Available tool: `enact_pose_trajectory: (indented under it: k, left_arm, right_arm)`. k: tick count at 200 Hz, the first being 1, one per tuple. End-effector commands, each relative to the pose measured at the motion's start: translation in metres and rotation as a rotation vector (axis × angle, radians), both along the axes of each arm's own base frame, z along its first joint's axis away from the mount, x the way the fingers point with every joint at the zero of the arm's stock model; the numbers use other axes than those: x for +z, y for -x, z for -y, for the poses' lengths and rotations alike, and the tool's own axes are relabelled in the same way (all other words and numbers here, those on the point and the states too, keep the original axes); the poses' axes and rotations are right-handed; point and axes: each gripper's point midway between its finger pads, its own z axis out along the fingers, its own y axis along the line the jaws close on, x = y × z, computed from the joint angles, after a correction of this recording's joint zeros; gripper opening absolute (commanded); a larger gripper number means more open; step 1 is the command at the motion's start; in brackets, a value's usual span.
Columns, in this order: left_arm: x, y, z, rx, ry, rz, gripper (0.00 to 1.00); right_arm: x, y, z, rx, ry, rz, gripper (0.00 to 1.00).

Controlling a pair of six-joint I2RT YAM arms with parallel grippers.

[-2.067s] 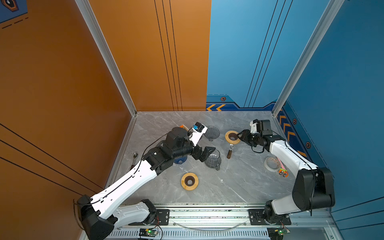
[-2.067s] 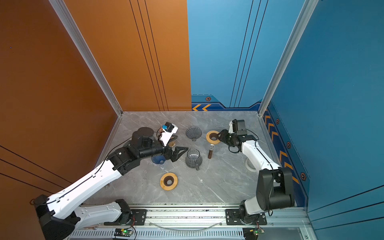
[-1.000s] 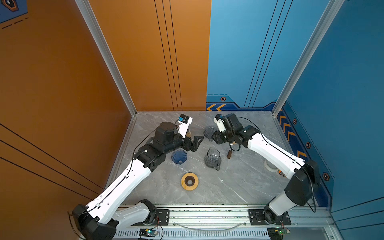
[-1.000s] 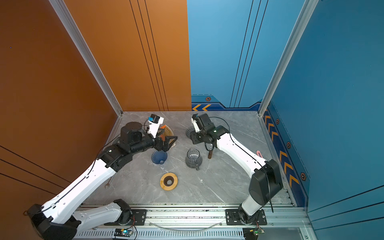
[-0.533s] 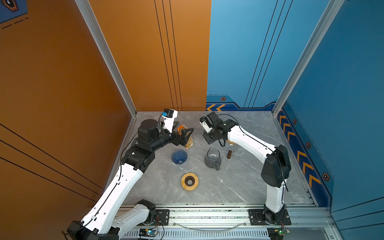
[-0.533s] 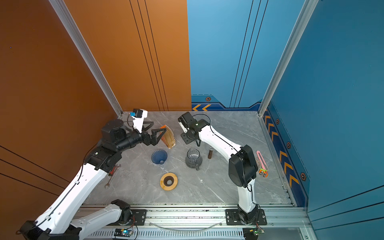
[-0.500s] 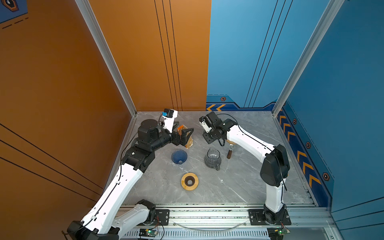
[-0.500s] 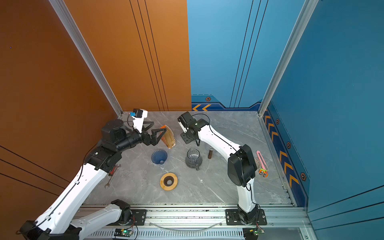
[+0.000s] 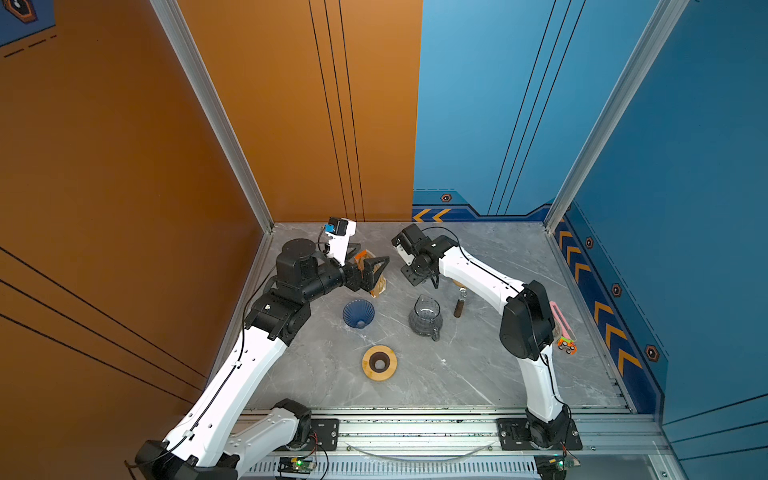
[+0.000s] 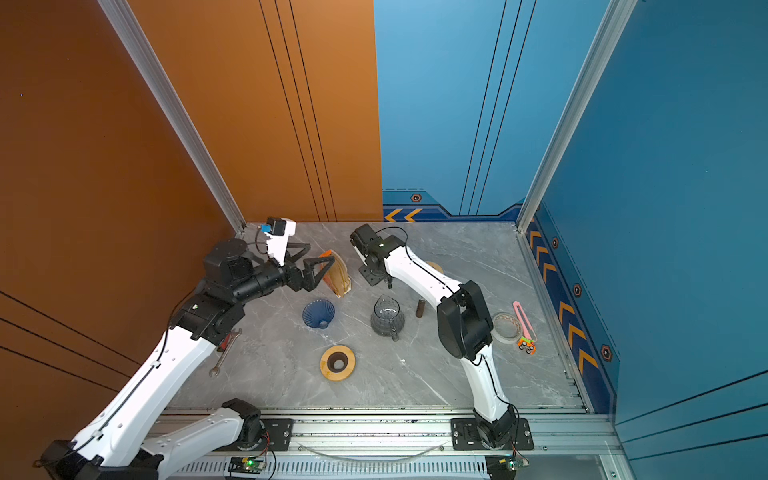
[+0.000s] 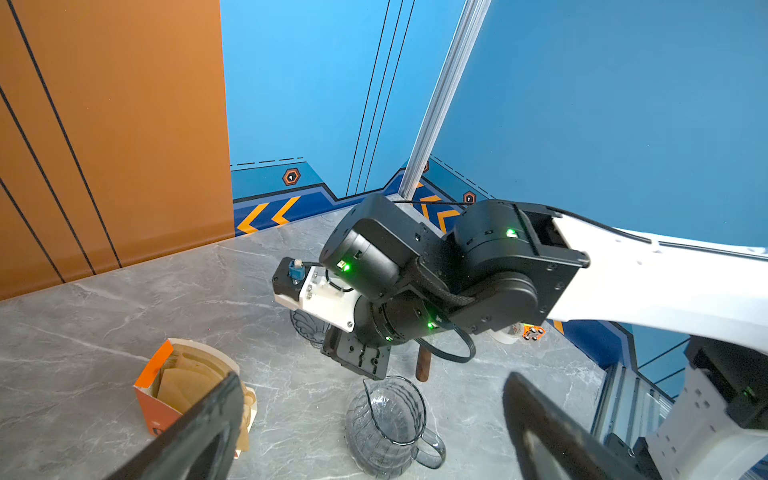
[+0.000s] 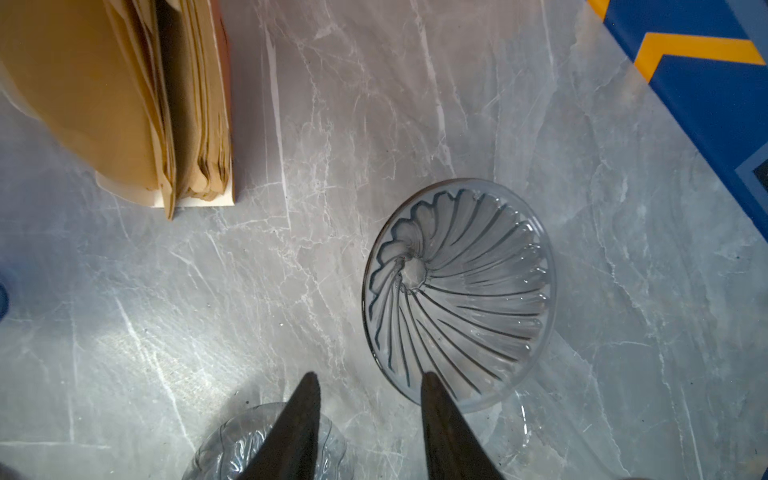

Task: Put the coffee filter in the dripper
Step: 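Lower the right gripper onto the clear ribbed glass dripper and close it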

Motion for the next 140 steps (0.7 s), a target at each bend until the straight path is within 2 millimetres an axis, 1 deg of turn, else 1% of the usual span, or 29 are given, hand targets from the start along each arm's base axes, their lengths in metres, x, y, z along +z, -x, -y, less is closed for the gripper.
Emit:
enact_pose_trajectory:
  k: [1,57,91,140]
  left_arm:
    - [0.005,0.003,0.001,-0.005,0.016,0.02,0.98]
    - [0.003,0.002,0.003,-0.013,0.019,0.011,0.98]
    - [0.003,0.002,0.004,-0.017,0.02,0.008,0.98]
    - [0.003,0.002,0.003,-0.017,0.02,0.011,0.98]
  right_arm:
    - [0.0,-0.005,0.007,0.002,0.046,0.001,0.39]
    - [-0.016,-0.016,0.012,-0.007,0.079,-0.011,0.39]
    - [-0.026,-0.022,0.013,-0.003,0.104,-0.019,0.36]
    - [-0.035,-0.026,0.013,0.0,0.127,-0.024,0.33]
